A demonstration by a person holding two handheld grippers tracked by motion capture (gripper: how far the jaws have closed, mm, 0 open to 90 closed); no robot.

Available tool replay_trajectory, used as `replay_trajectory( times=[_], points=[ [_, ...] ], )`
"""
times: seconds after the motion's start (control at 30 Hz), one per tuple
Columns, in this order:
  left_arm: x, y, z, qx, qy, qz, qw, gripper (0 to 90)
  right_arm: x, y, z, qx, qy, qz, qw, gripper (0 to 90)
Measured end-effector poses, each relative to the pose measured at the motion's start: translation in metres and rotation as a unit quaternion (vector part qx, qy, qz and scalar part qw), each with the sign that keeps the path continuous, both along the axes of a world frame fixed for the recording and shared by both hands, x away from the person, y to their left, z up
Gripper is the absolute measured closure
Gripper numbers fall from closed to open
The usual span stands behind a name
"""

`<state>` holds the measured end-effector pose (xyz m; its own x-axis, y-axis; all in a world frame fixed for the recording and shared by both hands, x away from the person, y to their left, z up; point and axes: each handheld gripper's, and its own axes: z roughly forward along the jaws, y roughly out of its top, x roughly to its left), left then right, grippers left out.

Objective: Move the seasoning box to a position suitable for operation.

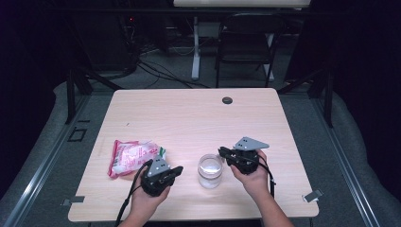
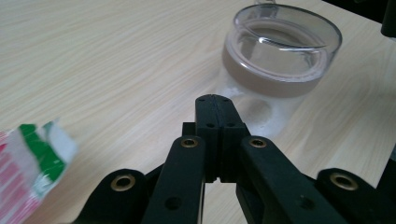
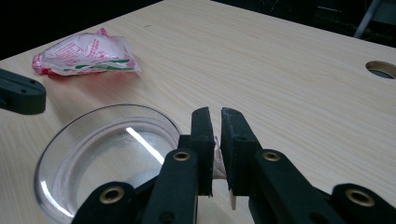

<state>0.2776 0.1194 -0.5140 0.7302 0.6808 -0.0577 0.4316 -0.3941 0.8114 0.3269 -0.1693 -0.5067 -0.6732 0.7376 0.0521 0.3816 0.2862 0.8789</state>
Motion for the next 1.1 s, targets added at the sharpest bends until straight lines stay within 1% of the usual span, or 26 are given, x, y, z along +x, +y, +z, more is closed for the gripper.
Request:
replay_trajectory(
  times=[0.07, 0.13, 0.23, 0.27, 0.37, 0.47, 0.5, 0.53, 0.6, 0.7, 0.83, 0.9, 0.97, 1.0, 1.03, 1.07, 1.1],
  points=[
    [0.001, -0.005, -0.001, 0.003, 0.001, -0.007, 1.0, 90.0, 0.0, 0.0, 0.0, 0.001, 0.0, 0.0, 1.0, 84.3],
    [0.001, -0.011, -0.003, 0.003, 0.006, -0.013, 0.9999, 90.0, 0.0, 0.0, 0.0, 0.001, 0.0, 0.001, 1.0, 84.3],
    [0.002, -0.018, -0.005, 0.005, 0.014, -0.028, 0.9995, 90.0, 0.0, 0.0, -0.001, 0.003, 0.001, 0.0, 1.0, 84.2],
    [0.002, -0.02, -0.005, 0.009, 0.014, -0.033, 0.9993, 90.0, 0.0, -0.001, -0.001, 0.004, 0.002, 0.0, 1.0, 84.1],
    [0.001, -0.026, -0.008, 0.007, 0.017, -0.039, 0.9991, 90.0, 0.0, -0.001, -0.001, 0.007, 0.003, 0.002, 1.0, 84.1],
    [0.001, -0.03, -0.009, 0.01, 0.016, -0.043, 0.9989, 90.0, 0.0, -0.001, -0.001, 0.007, 0.003, 0.002, 1.0, 84.1],
    [0.001, -0.031, -0.009, 0.011, 0.019, -0.044, 0.9988, 90.0, 0.0, -0.001, -0.001, 0.007, 0.002, 0.002, 1.0, 84.1],
    [0.001, -0.032, -0.009, 0.016, 0.016, -0.046, 0.9987, 90.0, 0.0, -0.001, -0.001, 0.008, 0.002, 0.001, 1.0, 83.9],
    [0.001, -0.034, -0.01, 0.015, 0.017, -0.048, 0.9986, 90.0, 0.0, -0.002, -0.002, 0.016, 0.004, 0.001, 0.9999, 83.7],
    [0.001, -0.035, -0.01, 0.016, 0.018, -0.049, 0.9985, 90.0, 0.0, -0.003, -0.002, 0.017, 0.006, 0.001, 0.9998, 83.7],
    [0.001, -0.036, -0.01, 0.009, 0.023, -0.052, 0.9983, 90.0, 0.0, -0.002, -0.002, 0.017, 0.004, 0.001, 0.9998, 83.6],
    [0.002, -0.036, -0.009, 0.011, 0.019, -0.052, 0.9984, 90.0, 0.0, -0.002, -0.002, 0.017, 0.004, 0.002, 0.9998, 83.6],
    [0.002, -0.036, -0.009, 0.003, 0.019, -0.052, 0.9985, 90.0, 0.0, -0.003, -0.002, 0.015, 0.004, 0.002, 0.9999, 83.6],
    [0.002, -0.035, -0.008, 0.004, 0.022, -0.053, 0.9983, 90.0, 0.0, -0.002, -0.002, 0.015, 0.004, 0.002, 0.9999, 83.6],
    [0.002, -0.035, -0.007, 0.003, 0.019, -0.054, 0.9984, 90.0, 0.0, -0.002, -0.002, 0.015, 0.004, 0.002, 0.9999, 83.6],
    [0.002, -0.035, -0.006, 0.0, 0.023, -0.054, 0.9983, 90.0, 0.0, -0.002, -0.002, 0.015, 0.004, 0.001, 0.9999, 83.6],
    [0.002, -0.035, -0.005, 0.001, 0.02, -0.054, 0.9984, 90.0, 0.0, -0.002, -0.002, 0.015, 0.004, 0.002, 0.9999, 83.6]
  ],
)
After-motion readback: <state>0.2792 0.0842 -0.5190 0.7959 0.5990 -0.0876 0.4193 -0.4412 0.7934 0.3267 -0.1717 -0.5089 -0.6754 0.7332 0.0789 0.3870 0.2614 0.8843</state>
